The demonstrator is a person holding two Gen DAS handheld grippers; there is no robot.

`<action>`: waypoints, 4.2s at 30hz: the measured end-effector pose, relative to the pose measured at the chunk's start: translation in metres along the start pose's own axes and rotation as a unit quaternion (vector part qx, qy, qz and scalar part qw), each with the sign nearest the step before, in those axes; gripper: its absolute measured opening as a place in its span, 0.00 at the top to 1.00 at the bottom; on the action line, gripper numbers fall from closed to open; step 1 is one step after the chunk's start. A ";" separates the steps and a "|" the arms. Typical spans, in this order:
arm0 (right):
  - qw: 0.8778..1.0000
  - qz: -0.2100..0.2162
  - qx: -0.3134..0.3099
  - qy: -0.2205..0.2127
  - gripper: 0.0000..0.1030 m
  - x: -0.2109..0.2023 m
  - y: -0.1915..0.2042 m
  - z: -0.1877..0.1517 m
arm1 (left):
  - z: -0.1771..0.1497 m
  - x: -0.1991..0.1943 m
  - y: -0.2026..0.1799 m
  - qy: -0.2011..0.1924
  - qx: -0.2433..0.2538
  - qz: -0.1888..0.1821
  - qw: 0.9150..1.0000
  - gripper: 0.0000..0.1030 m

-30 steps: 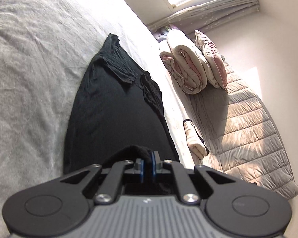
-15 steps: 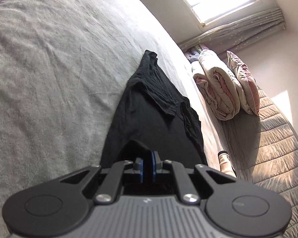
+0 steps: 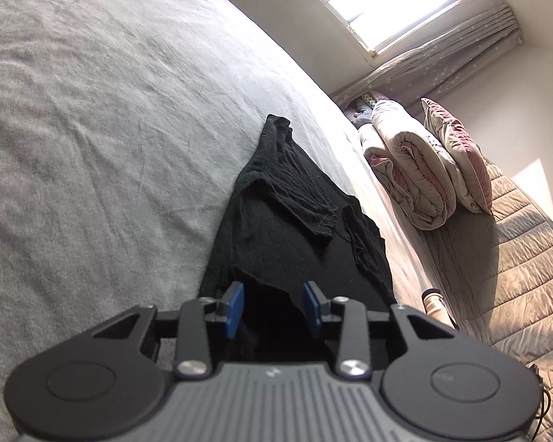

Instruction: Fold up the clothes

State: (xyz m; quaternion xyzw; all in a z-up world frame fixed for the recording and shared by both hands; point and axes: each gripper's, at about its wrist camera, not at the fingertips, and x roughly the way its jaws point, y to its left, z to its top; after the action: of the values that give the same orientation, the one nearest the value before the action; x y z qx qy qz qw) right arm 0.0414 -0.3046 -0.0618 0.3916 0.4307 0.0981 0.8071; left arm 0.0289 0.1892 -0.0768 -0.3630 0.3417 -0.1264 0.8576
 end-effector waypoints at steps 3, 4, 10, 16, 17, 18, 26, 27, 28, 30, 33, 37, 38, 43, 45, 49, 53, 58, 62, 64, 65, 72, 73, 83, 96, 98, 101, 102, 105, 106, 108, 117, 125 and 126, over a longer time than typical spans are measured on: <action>1.000 0.009 0.002 -0.023 0.56 -0.006 0.002 0.003 | 0.002 -0.004 -0.001 -0.012 -0.005 0.005 1.000 0.62; 0.999 0.010 0.001 -0.031 0.56 -0.008 0.003 0.004 | 0.003 -0.004 -0.001 -0.014 -0.007 0.006 1.000 0.60; 0.997 -0.009 -0.057 -0.043 0.56 -0.015 0.017 0.001 | 0.006 -0.010 -0.001 -0.020 0.008 0.031 0.999 0.42; 0.967 -0.084 -0.232 -0.062 0.55 -0.008 0.050 -0.017 | 0.009 -0.015 -0.002 -0.031 0.041 0.063 0.997 0.38; 0.959 -0.102 -0.256 -0.068 0.55 -0.005 0.052 -0.019 | 0.010 -0.016 -0.002 -0.033 0.049 0.068 0.996 0.38; 0.950 -0.121 -0.279 -0.074 0.55 -0.002 0.053 -0.021 | 0.010 -0.015 -0.003 -0.032 0.060 0.073 0.995 0.39; 0.930 -0.155 -0.324 -0.080 0.55 0.025 0.040 -0.026 | 0.006 -0.004 -0.016 -0.027 0.151 0.099 0.983 0.41; 0.928 -0.154 -0.328 -0.083 0.55 0.027 0.041 -0.027 | 0.004 -0.001 -0.020 -0.023 0.165 0.097 0.981 0.43; 0.926 -0.155 -0.333 -0.089 0.56 0.027 0.041 -0.029 | 0.002 0.001 -0.022 -0.020 0.176 0.096 0.980 0.43; 0.922 -0.156 -0.341 -0.096 0.57 0.029 0.040 -0.032 | -0.002 0.005 -0.026 -0.014 0.197 0.094 0.976 0.45; 0.921 -0.152 -0.344 -0.104 0.61 0.030 0.038 -0.033 | -0.008 0.012 -0.031 -0.004 0.227 0.090 0.970 0.52; 0.918 -0.147 -0.351 -0.109 0.70 0.032 0.038 -0.036 | -0.009 0.014 -0.033 -0.007 0.233 0.096 0.968 0.67; 0.918 -0.145 -0.352 -0.109 0.70 0.032 0.038 -0.036 | -0.008 0.014 -0.032 -0.006 0.231 0.094 0.968 0.71; 0.917 -0.141 -0.356 -0.111 0.82 0.033 0.038 -0.038 | -0.006 0.010 -0.032 -0.015 0.228 0.090 0.969 0.73; 0.918 -0.144 -0.353 -0.112 0.88 0.032 0.037 -0.038 | -0.005 0.008 -0.033 -0.011 0.228 0.087 0.970 0.73; 0.921 -0.144 -0.343 -0.117 0.92 0.028 0.035 -0.037 | -0.004 0.004 -0.033 -0.009 0.225 0.081 0.971 0.73; 0.921 -0.144 -0.339 -0.125 0.92 0.024 0.034 -0.037 | -0.002 -0.001 -0.032 -0.012 0.226 0.077 0.971 0.73; 0.921 -0.141 -0.341 -0.127 0.92 0.022 0.036 -0.037 | 0.002 -0.007 -0.031 -0.013 0.228 0.065 0.971 0.72; 0.923 -0.122 -0.344 -0.118 0.66 0.022 0.039 -0.038 | 0.000 0.004 -0.029 0.033 0.214 0.046 0.975 0.71; 0.922 -0.124 -0.347 -0.119 0.63 0.023 0.040 -0.038 | -0.006 0.009 -0.032 0.041 0.226 0.053 0.972 0.71; 0.921 -0.126 -0.349 -0.119 0.63 0.024 0.040 -0.039 | -0.009 0.010 -0.034 0.040 0.236 0.059 0.969 0.72; 0.915 -0.145 -0.355 -0.128 0.93 0.031 0.035 -0.043 | -0.012 0.007 -0.037 0.029 0.241 0.060 0.968 0.98; 0.914 -0.146 -0.354 -0.137 0.95 0.028 0.035 -0.044 | -0.011 0.005 -0.036 0.024 0.238 0.058 0.969 0.98; 0.911 -0.160 -0.337 -0.177 0.96 0.019 0.029 -0.043 | -0.003 -0.005 -0.020 0.010 0.180 0.047 0.982 0.98; 0.930 -0.127 -0.316 -0.136 0.54 -0.010 0.032 -0.036 | -0.009 -0.031 -0.017 0.073 0.142 0.065 0.985 0.59; 0.935 -0.124 -0.307 -0.128 0.54 -0.019 0.028 -0.037 | -0.016 -0.038 -0.016 0.081 0.147 0.074 0.983 0.58; 0.943 -0.128 -0.286 -0.114 0.54 -0.032 0.020 -0.040 | -0.023 -0.049 -0.014 0.095 0.140 0.074 0.983 0.57; 0.948 -0.129 -0.270 -0.108 0.54 -0.037 0.015 -0.040 | -0.025 -0.053 -0.012 0.100 0.133 0.072 0.983 0.56; 0.963 -0.127 -0.220 -0.088 0.54 -0.050 0.001 -0.043 | -0.029 -0.060 -0.007 0.115 0.102 0.063 0.986 0.56; 0.967 -0.126 -0.204 -0.080 0.54 -0.054 -0.003 -0.044 | -0.030 -0.061 -0.006 0.121 0.090 0.059 0.987 0.56; 0.975 -0.120 -0.174 -0.065 0.54 -0.061 -0.010 -0.048 | -0.033 -0.062 -0.003 0.131 0.062 0.052 0.988 0.56; 0.998 -0.039 -0.047 -0.011 0.54 -0.070 -0.029 -0.061 | -0.045 -0.069 0.000 0.123 -0.010 0.054 0.991 0.53; 0.997 -0.041 0.006 -0.069 0.94 -0.059 -0.037 -0.061 | -0.054 -0.078 -0.014 0.067 0.003 0.098 0.993 0.99; 0.996 -0.042 0.018 -0.079 0.94 -0.063 -0.040 -0.060 | -0.055 -0.079 -0.016 0.060 0.005 0.103 0.993 0.99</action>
State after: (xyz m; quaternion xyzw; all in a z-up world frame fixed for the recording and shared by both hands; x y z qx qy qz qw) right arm -0.0507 -0.3296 -0.0707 0.3938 0.3838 0.0249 0.8349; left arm -0.0659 0.1858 -0.0540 -0.3134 0.4271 -0.0604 0.8460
